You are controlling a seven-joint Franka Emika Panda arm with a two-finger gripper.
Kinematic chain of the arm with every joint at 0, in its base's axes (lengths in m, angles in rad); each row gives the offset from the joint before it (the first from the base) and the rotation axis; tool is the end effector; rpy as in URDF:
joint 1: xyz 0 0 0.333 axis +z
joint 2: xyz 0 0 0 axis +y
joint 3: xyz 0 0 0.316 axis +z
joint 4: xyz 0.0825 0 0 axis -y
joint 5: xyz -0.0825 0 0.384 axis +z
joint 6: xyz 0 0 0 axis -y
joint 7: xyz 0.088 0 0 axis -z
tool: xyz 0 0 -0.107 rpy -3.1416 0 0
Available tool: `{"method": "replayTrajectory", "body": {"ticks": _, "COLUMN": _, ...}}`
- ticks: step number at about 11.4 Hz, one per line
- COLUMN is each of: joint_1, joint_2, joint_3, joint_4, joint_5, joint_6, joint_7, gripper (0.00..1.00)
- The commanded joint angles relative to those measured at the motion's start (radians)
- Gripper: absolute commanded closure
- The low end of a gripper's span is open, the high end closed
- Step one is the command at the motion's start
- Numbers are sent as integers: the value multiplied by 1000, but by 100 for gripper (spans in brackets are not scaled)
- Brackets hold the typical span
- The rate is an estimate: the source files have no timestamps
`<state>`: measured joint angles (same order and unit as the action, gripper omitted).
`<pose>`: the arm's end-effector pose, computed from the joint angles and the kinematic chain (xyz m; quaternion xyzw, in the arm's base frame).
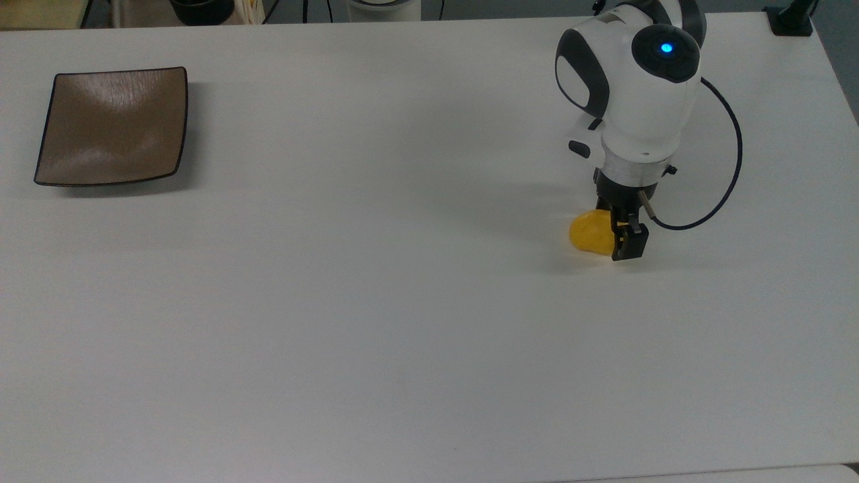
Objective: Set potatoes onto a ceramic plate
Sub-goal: 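Close the gripper on the yellow potato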
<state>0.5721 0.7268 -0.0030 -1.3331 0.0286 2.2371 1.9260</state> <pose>0.6351 0.4079 0.3169 -0.7708 0.6308 -0.0177 0.0874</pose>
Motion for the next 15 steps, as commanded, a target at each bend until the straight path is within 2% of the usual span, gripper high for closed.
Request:
{"method": "replayTrajectory", "body": {"ticks": 1, "joint_1": 0, "joint_2": 11, "joint_3": -2, "joint_4": -1, "joint_5": -32, "joint_6": 38, "joint_7": 21, "gripper": 43}}
{"method": "replayTrajectory", "body": {"ticks": 2, "joint_1": -1, "joint_2": 11, "joint_3": -2, "joint_4": -1, "joint_5": -32, "joint_6": 36, "joint_7": 18, "gripper": 71}}
{"method": "replayTrajectory", "body": {"ticks": 3, "joint_1": -4, "joint_2": 11, "joint_3": -2, "joint_4": -1, "joint_5": -33, "joint_6": 35, "joint_7": 13, "gripper": 93}}
{"method": "replayTrajectory", "body": {"ticks": 4, "joint_1": -4, "joint_2": 9, "joint_3": -2, "joint_4": -1, "joint_5": -35, "joint_6": 35, "joint_7": 4, "gripper": 100}}
{"method": "replayTrajectory", "body": {"ticks": 7, "joint_1": -8, "joint_2": -10, "joint_3": -2, "joint_4": -3, "joint_5": -35, "joint_6": 22, "joint_7": -44, "gripper": 100}}
{"method": "replayTrajectory", "body": {"ticks": 11, "joint_1": -17, "joint_2": -183, "joint_3": -2, "joint_4": -107, "joint_5": -30, "joint_6": -25, "joint_7": -182, "gripper": 100}}
{"method": "replayTrajectory", "body": {"ticks": 15, "joint_1": -44, "joint_2": -312, "joint_3": -8, "joint_4": -158, "joint_5": -29, "joint_6": -152, "joint_7": -453, "gripper": 98}}
